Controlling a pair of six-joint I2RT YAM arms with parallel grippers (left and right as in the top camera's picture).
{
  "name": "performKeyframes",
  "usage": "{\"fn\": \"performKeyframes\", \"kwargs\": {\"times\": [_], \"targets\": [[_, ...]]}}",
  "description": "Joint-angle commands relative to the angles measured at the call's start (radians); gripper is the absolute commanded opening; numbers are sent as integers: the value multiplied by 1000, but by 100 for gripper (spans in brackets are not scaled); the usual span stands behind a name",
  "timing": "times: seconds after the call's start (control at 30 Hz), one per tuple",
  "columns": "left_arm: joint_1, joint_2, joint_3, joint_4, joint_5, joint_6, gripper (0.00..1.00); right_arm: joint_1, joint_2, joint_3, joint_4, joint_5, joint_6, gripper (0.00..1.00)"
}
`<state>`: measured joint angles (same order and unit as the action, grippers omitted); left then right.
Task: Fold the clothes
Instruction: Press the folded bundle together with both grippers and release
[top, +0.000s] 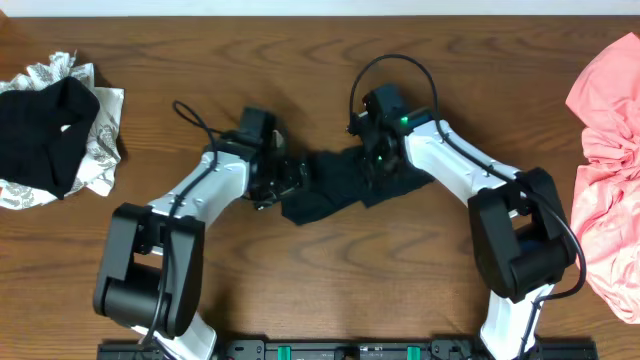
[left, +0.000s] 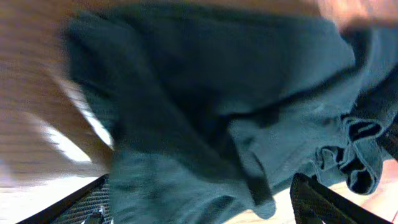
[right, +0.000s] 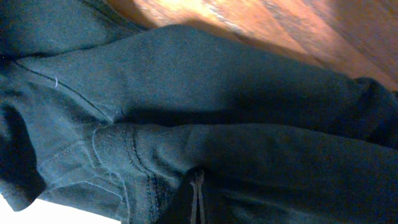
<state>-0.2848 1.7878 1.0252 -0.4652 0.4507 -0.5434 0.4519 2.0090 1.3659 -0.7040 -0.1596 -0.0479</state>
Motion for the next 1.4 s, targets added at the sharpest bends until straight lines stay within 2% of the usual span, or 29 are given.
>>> {"fn": "performKeyframes", "kwargs": {"times": [0.0,0.2,0.37,0.5,0.53,0.6,0.67,0.77,0.87,1.03,1.2,1.37], "targets": [[-16,21,-3,-3,10,-5,89,19,-27,-8,2,-5,-9,1],[-16,23,-18,-3,8,-12,89,21,-27,-8,2,-5,-9,1],[-15,23,-58,-4,-76,-39,89,21,-27,-8,6,-5,-9,1],[-14,23,-66,-4,-77,-39,87,21,-27,-8,6,-5,-9,1],[-14,23,-66,-4,-77,-39,80,21,-27,-8,6,-5,-9,1],[-14,23,-66,-4,-77,-38,49,21,-27,-8,6,-5,-8,1],[-13,23,-66,-4,-77,-36,25,21,-27,-8,6,-5,1,1],[-8,23,-59,-5,-77,-6,10,21,-27,-8,14,-5,26,1],[10,23,-30,-43,-78,47,6,21,-27,-8,30,-5,79,1],[34,23,27,-116,-86,148,6,21,-27,-8,46,-6,189,1],[38,22,103,-202,-177,248,6,29,-27,-8,69,-6,299,1],[38,23,162,-224,-184,320,6,55,-27,-8,153,-95,321,1]]}}
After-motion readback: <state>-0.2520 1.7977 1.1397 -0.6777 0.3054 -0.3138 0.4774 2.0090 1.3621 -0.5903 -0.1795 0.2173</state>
